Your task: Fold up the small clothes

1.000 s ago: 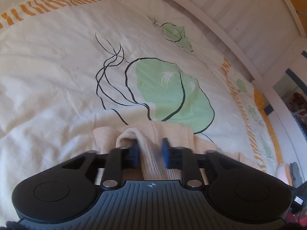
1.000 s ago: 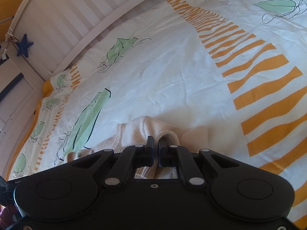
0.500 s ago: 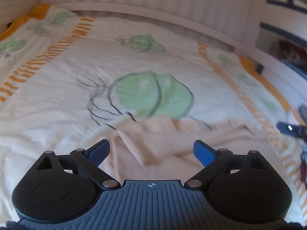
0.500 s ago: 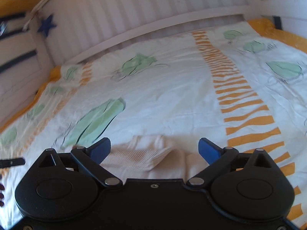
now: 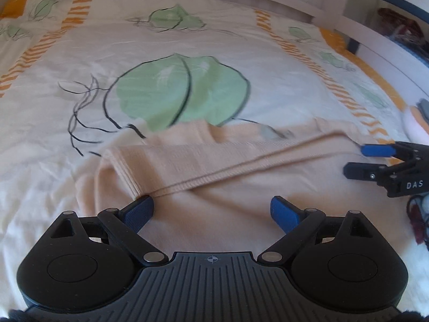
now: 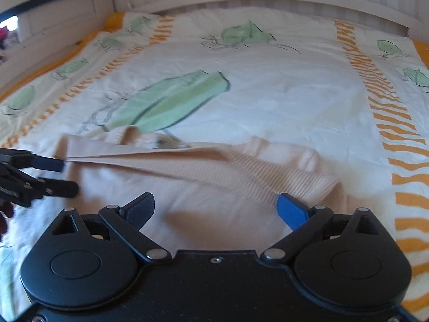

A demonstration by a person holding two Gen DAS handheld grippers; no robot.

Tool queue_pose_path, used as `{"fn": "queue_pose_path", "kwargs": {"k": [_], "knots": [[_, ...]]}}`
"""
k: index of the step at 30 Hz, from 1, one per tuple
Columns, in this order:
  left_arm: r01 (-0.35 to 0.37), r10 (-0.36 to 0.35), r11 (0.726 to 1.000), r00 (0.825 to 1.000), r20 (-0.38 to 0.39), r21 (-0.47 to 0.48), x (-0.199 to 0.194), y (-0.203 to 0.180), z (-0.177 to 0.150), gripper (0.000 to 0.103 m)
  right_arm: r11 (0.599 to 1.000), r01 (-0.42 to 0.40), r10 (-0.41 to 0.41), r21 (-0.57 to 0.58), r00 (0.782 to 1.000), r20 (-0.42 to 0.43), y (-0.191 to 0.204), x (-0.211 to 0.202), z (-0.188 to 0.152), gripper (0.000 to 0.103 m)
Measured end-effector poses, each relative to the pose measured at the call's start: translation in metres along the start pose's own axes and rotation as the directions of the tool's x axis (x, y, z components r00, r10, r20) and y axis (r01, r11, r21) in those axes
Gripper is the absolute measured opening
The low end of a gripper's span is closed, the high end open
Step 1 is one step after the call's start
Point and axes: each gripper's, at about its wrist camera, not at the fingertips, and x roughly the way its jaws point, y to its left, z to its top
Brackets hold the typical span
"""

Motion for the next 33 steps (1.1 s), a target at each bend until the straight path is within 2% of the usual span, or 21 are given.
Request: {"fn": "queue_pose_path", "kwargs": {"k": [6, 10, 16, 19, 21, 23, 27, 30, 33], "knots": [[-0.105, 0.105, 0.993, 0.994, -0.009, -0.061, 0.023, 0.03, 0.026, 0.095, 0.997, 0.047, -0.047, 0.057, 0.999, -0.007, -0.022, 0.018, 0.016, 0.099], [-0.152, 0.153, 0.986, 0.988, 0.013, -0.073, 0.018, 0.038, 0.036, 0.095, 0.992, 0.062, -0.063, 0.11, 0.998, 0.008, -0.029, 0.018, 0.023, 0.099], [-0.104, 0.104, 0.994, 0.994, 0.018, -0.02, -0.01, 0.031, 0.02, 0.095, 0.983, 0.099, -0.109, 0.157, 0.992, 0.058, -0.036, 0.005, 0.026, 0.099], [-0.065, 0.066, 0.996, 0.997, -0.026, 0.054, -0.017, 0.021, -0.001, 0.095, 0.976, 0.117, -0.133, 0.182, 0.988, 0.08, -0.042, -0.007, 0.022, 0.099], [-0.041, 0.049, 0.995, 0.995, -0.086, 0.094, -0.018, 0.017, -0.021, 0.095, 0.977, 0.109, -0.128, 0.186, 0.987, 0.098, -0.041, -0.019, 0.018, 0.099], [-0.031, 0.045, 0.992, 0.992, -0.114, 0.123, -0.022, 0.017, -0.04, 0.096, 0.983, 0.095, -0.113, 0.16, 0.988, 0.105, -0.035, -0.029, 0.015, 0.099], [-0.022, 0.035, 0.995, 0.991, -0.131, 0.097, -0.041, 0.028, -0.067, 0.096, 0.996, 0.057, -0.065, 0.062, 0.991, 0.119, -0.003, -0.043, 0.008, 0.099], [-0.028, 0.041, 0.995, 0.991, -0.129, 0.097, -0.052, 0.032, -0.078, 0.096, 0.999, 0.017, -0.012, -0.041, 0.993, 0.118, 0.032, -0.042, 0.003, 0.1], [-0.029, 0.038, 0.997, 0.991, -0.128, 0.067, -0.056, 0.036, -0.082, 0.096, 0.984, -0.012, 0.03, -0.177, 0.995, 0.1, 0.076, -0.033, -0.005, 0.102]]}}
